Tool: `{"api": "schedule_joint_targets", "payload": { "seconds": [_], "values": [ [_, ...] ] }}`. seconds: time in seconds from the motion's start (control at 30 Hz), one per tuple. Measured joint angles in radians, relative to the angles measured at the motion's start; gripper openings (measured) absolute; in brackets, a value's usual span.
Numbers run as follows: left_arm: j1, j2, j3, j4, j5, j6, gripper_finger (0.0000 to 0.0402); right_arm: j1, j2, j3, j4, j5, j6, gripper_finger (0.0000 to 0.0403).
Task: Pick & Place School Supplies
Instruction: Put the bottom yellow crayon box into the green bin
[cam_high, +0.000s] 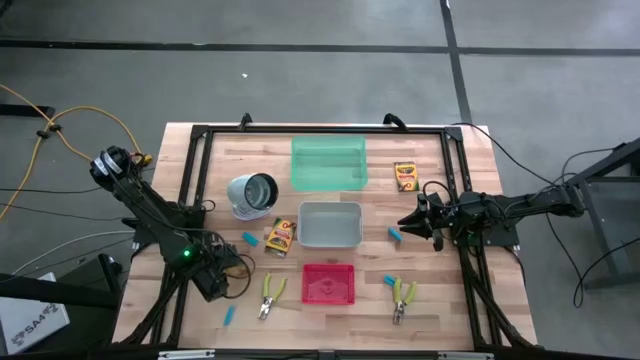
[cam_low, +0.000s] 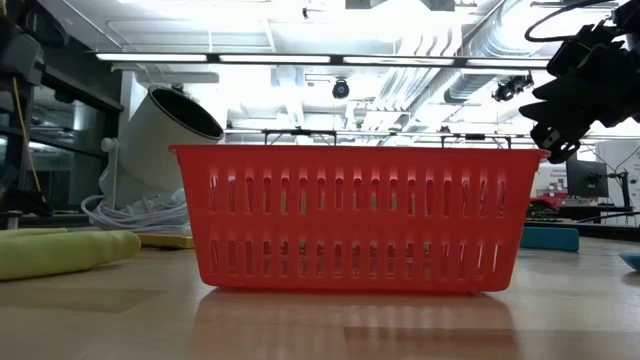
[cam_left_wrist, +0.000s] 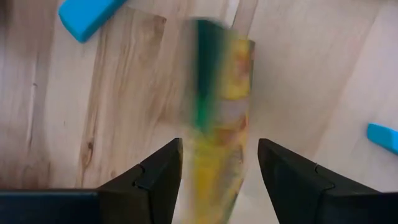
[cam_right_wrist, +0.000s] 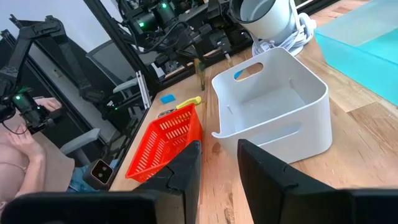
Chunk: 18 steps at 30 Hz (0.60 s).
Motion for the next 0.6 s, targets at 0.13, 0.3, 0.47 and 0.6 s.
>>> {"api": "schedule_joint_targets", "payload": {
  "seconds": [0.13, 0.3, 0.47, 0.6],
  "values": [
    [0.000, 0.002, 0.000, 0.007, 0.002, 0.000, 0.0194, 0.000, 0.000, 0.000, 0.000, 0.000, 0.000, 0.0097],
    [0.000, 0.002, 0.000, 0.014, 0.002, 0.008, 0.0135, 0.000, 0.000, 0.000, 0.000, 0.000, 0.000, 0.0097],
    [0.000, 0.000, 0.003, 0.023, 0.002, 0.003, 0.0049, 0.000, 0.000, 0.000, 0.000, 0.000, 0.000, 0.0097],
    [0.000, 0.000, 0.003, 0.015, -0.001, -0.006, 0.0020, 0.000, 0.000, 0.000, 0.000, 0.000, 0.000, 0.0097]
  ]
}}
